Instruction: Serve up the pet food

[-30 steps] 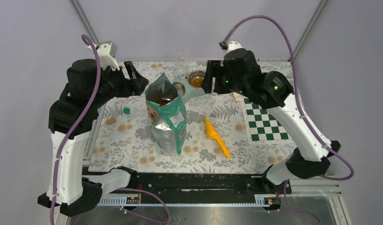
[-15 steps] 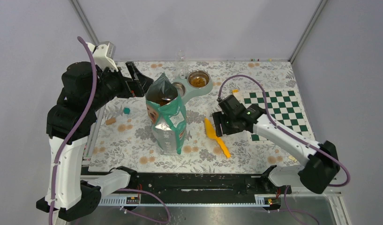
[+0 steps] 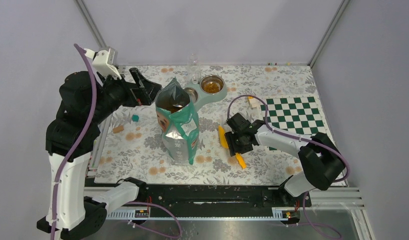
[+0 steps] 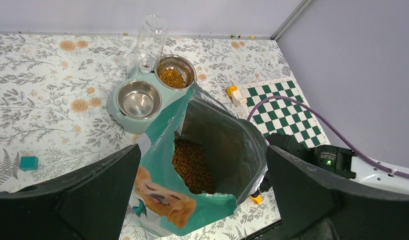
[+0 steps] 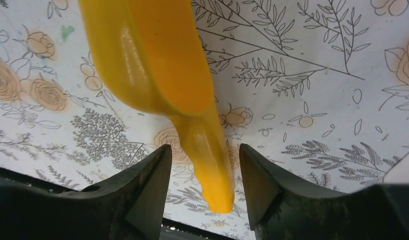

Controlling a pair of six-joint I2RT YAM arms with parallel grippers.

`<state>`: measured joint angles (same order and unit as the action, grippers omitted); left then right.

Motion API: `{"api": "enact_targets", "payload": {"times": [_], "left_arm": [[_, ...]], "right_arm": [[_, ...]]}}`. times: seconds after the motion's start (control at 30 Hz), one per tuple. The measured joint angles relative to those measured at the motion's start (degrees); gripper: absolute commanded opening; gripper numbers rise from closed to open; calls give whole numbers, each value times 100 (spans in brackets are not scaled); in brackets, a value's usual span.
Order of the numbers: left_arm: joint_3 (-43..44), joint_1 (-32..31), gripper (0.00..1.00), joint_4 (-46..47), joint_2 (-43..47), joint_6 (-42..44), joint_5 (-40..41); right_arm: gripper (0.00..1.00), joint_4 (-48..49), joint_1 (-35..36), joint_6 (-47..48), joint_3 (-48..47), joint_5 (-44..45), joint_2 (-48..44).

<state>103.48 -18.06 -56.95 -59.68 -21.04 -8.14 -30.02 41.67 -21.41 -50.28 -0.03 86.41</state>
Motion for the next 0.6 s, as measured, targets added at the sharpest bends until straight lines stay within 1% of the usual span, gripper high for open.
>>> {"api": "enact_targets", "payload": {"times": [0.13, 0.2, 0.27, 0.33, 0.4, 0.5, 0.53, 0.6], "left_arm": [[0, 0, 99, 15, 74, -7, 46], [0, 0, 96, 20, 76, -22, 48], [0, 0, 96, 50, 76, -24, 39], [0, 0, 96, 96, 76, -22, 39], [0, 0, 96, 118, 70, -26, 39], [-2, 0, 97, 125, 72, -57, 24], [-2, 2, 99, 136, 76, -72, 9], [-2, 0, 99, 146, 81, -118, -39]], "right_arm": [[50, 367, 13, 57, 186, 59, 127], [46, 603, 50, 90, 232, 116, 199], [32, 850, 146, 131, 310, 221, 238], [14, 994, 273, 195, 334, 326, 262], [5, 1110, 400, 229, 334, 422, 275], [1, 1121, 501, 306, 326, 540, 245], [0, 1099, 509, 332, 317, 568, 201], [0, 925, 509, 417, 216, 686, 46]]}}
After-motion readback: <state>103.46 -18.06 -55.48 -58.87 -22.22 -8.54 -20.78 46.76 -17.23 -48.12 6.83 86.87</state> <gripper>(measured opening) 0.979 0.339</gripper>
